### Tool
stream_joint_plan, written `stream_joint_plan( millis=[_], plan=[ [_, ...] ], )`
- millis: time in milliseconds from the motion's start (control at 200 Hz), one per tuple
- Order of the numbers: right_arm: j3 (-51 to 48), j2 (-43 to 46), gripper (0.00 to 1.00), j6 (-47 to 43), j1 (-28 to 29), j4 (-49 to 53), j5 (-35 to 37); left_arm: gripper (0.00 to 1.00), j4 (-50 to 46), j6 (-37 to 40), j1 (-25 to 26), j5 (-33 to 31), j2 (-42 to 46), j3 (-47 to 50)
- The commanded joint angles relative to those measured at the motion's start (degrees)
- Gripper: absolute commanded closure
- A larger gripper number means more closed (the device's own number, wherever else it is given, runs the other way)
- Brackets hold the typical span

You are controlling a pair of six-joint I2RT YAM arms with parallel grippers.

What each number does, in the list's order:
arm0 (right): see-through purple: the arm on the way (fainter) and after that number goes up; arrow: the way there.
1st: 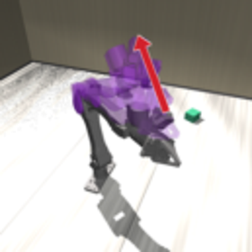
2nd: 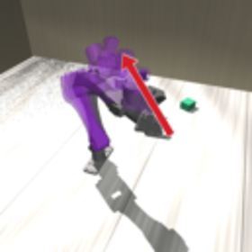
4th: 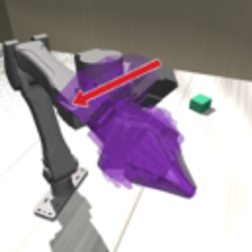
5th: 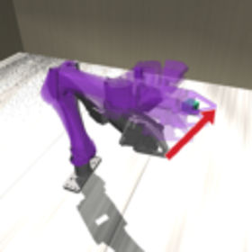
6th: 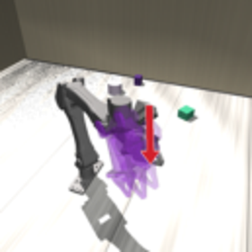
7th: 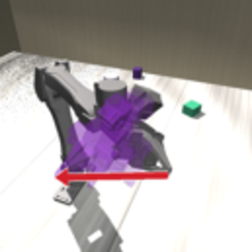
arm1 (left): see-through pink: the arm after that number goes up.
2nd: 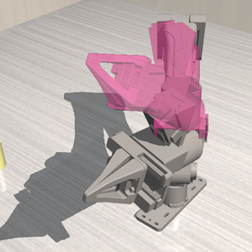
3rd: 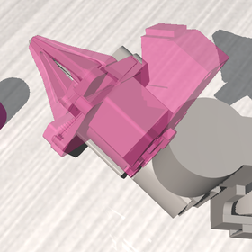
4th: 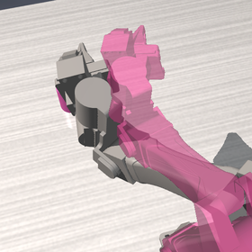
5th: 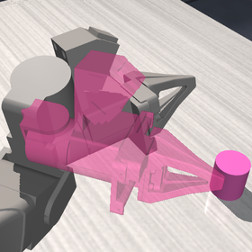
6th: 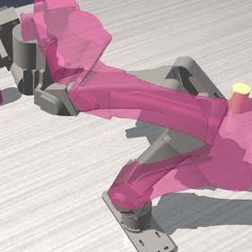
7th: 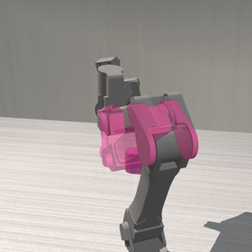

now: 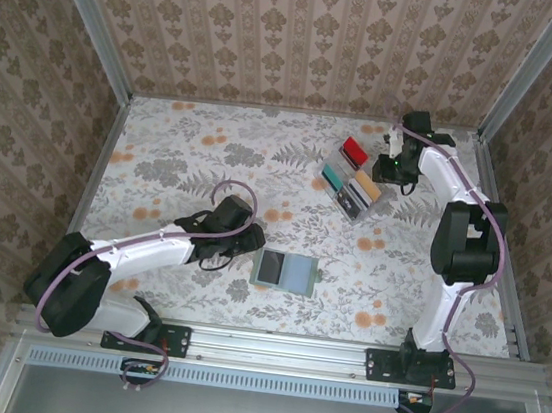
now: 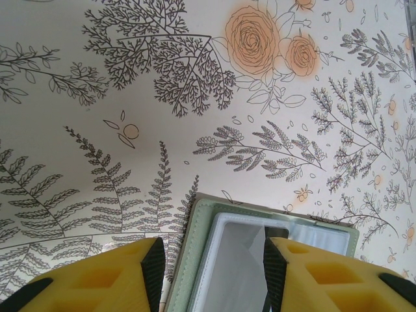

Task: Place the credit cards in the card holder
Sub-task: Move the storage box to the center of the table.

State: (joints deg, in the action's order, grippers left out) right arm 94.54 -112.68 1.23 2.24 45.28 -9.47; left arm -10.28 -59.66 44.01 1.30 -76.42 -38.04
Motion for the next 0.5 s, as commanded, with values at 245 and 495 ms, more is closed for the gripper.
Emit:
stream_joint_plan(
  millis=[245,495],
  plan=[
    [0.2,-0.7,0.73,-2.2,0.0,2.4,2.3,0.52,-0.1,0.9,-0.6,0.4,0.2,-0.7],
    [0.4,-1.3,0.76,-4.1,0.0,3.3,2.0,0.52,-0.1,0.9,-0.7,0.5,0.2,-0.8]
  ],
)
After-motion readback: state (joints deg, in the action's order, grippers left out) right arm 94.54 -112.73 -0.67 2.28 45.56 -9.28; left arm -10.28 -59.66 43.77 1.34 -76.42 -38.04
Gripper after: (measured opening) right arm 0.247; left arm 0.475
